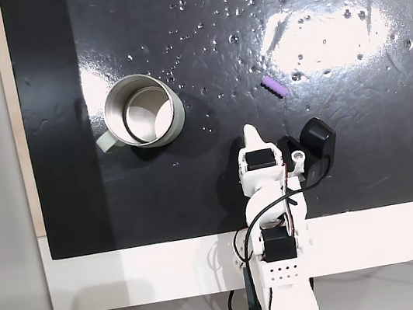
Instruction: Grasp a pengrip and put it in the cup.
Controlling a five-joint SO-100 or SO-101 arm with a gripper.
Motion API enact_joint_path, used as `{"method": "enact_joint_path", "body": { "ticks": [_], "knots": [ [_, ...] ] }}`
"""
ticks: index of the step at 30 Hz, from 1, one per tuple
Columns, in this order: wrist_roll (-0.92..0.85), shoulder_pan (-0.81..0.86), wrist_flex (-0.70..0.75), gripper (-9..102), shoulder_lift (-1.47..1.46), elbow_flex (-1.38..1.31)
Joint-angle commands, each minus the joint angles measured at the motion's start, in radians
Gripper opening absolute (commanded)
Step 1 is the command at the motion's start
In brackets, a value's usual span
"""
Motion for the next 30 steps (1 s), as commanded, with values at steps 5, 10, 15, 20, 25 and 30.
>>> {"method": "enact_joint_path", "body": {
  "ticks": [5,10,15,20,25,30],
  "knots": [
    [-0.011,0.028,0.009,0,0.012,-0.025],
    [-0.155,0.095,0.095,0,-0.029,-0.109],
    [-0.258,0.137,0.055,0,-0.273,-0.215],
    [-0.327,0.143,-0.029,0,-0.546,-0.342],
    [-0.328,0.137,-0.15,0,-0.9,-0.494],
    [-0.327,0.12,-0.201,0,-1.184,-0.64]
  ]
}}
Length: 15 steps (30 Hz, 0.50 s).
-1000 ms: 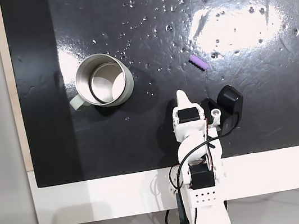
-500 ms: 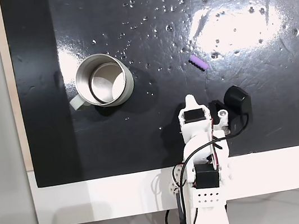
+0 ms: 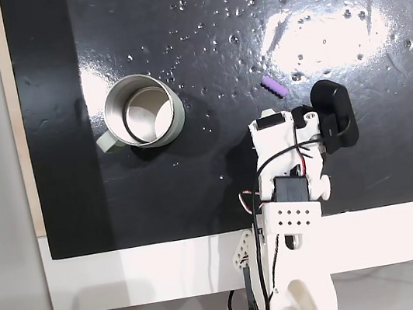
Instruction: Grasp a pengrip and put it in the cup.
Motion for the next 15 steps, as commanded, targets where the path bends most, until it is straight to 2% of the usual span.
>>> {"method": "enact_joint_path", "body": {
  "ticks": [1,15],
  "knots": [
    [-0.014,-0.017,-0.049,0,-0.16,-0.137],
    [-0.095,-0.051,-0.101,0,-0.357,-0.256]
  ]
}}
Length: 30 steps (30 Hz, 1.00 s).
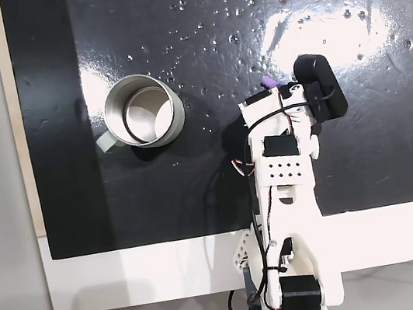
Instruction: Grasp a pengrip and put it in the cup.
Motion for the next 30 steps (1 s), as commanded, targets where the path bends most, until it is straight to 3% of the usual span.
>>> {"method": "enact_joint_path", "body": {
  "ticks": [1,23,30],
  "knots": [
    [0.008,0.002,-0.023,0,0.008,-0.071],
    [0.555,-0.005,0.144,0,0.075,-0.147],
    [0.675,0.002,0.252,11,-0.058,-0.267]
  ]
}}
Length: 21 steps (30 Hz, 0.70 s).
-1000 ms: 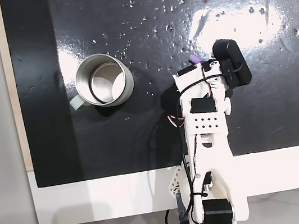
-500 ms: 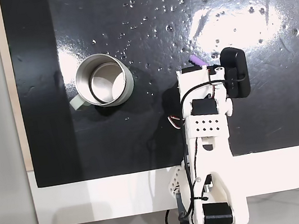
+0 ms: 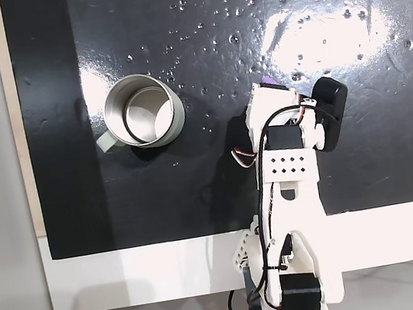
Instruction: Grasp a pengrip and put it in the cup.
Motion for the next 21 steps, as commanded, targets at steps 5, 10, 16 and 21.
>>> {"method": "enact_joint_path", "body": {
  "ticks": [5,10,16,21],
  "knots": [
    [0.075,0.02,0.072,16,-0.081,-0.135],
    [0.072,0.037,0.127,22,-0.086,-0.17],
    [0.072,0.08,0.17,24,-0.097,-0.193],
    [0.112,0.109,0.173,28,-0.161,-0.235]
  ]
}}
